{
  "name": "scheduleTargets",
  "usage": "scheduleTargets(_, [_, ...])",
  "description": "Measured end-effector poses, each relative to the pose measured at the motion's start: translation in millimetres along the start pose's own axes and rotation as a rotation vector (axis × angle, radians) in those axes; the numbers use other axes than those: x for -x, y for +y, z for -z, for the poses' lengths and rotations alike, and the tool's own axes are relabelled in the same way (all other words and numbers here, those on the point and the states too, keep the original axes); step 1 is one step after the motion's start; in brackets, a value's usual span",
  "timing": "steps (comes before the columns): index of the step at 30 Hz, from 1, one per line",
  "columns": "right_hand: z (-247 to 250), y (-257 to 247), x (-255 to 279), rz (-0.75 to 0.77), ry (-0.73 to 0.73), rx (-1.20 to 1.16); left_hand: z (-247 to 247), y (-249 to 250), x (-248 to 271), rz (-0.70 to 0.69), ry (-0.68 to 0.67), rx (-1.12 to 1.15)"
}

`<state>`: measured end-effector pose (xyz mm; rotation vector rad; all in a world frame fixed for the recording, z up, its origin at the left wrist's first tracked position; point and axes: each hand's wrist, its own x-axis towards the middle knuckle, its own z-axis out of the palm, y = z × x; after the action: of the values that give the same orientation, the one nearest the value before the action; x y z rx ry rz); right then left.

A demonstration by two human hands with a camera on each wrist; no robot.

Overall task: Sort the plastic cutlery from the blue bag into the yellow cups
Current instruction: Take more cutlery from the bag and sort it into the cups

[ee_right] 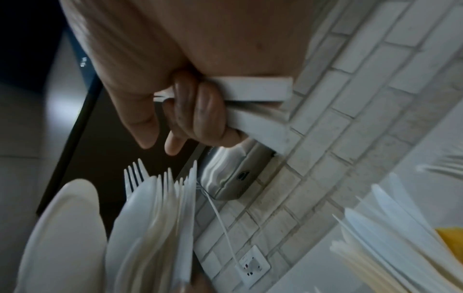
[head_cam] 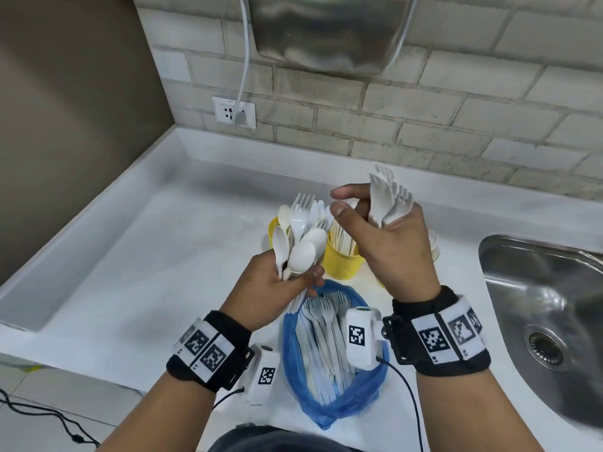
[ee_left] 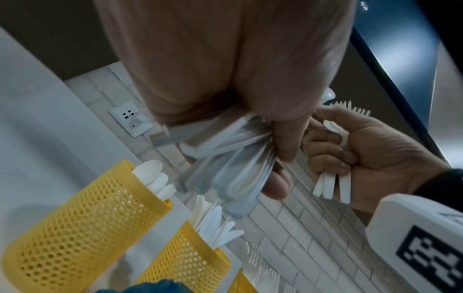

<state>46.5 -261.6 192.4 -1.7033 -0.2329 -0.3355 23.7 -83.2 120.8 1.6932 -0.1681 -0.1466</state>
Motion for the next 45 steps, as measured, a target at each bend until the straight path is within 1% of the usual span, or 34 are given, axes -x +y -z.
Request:
scheduleTargets(5, [2, -6, -2, 0.014, -0.182, 0.103, -1, -2, 2, 0.012, 0.017, -0.100])
scheduleTargets(7, [2, -5, -4, 0.024, -0.205, 0.101, 0, -2, 3, -0.005, 0.003, -0.161])
scheduleTargets(9, [2, -5, -4, 0.030, -0.178, 0.064, 1, -3, 4, -0.013, 0.001, -0.204])
scheduleTargets(13, [3, -5, -5, 0.076, -0.065, 0.046, 2, -3, 4, 0.013, 0.016, -0.208])
scheduleTargets(17, [4, -1, -9, -0.015, -0.014, -0.035, 2, -4, 4, -0.002, 0.006, -0.258])
scheduleTargets(19, [5, -4, -9, -0.015, 0.035, -0.087, 2, -4, 4, -0.010, -0.004, -0.271])
scheduleTargets(22, [6, -10, -9, -0.055, 0.152, -0.265, 2, -4, 5, -0.025, -0.005, -0.300])
scheduleTargets(26, [12, -12, -13, -0.178, 0.355, -0.602, 3, -5, 5, -0.026, 0.007, -0.305])
scheduleTargets(29, [19, -10, -16, -0.186, 0.490, -0.826, 2, -4, 5, -0.024, 0.017, -0.310])
scheduleTargets(31, [24, -6, -18, -0.158, 0.572, -0.860, 1, -3, 5, -0.028, 0.030, -0.319])
scheduleTargets(33, [27, -3, -18, -0.116, 0.613, -0.801, 0, -1, 6, -0.031, 0.045, -0.326])
scheduleTargets(36, [26, -2, -12, -0.065, 0.565, -0.682, 0, 0, 5, -0.028, 0.066, -0.323])
scheduleTargets(39, [21, 1, -3, -0.071, 0.514, -0.602, -2, 0, 5, -0.034, 0.081, -0.303])
scheduleTargets(43, [15, 9, 5, -0.100, 0.384, -0.607, -2, 4, 6, -0.055, 0.095, -0.263])
scheduleTargets(45, [12, 11, 10, -0.130, 0.306, -0.562, -1, 2, 6, -0.063, 0.103, -0.241])
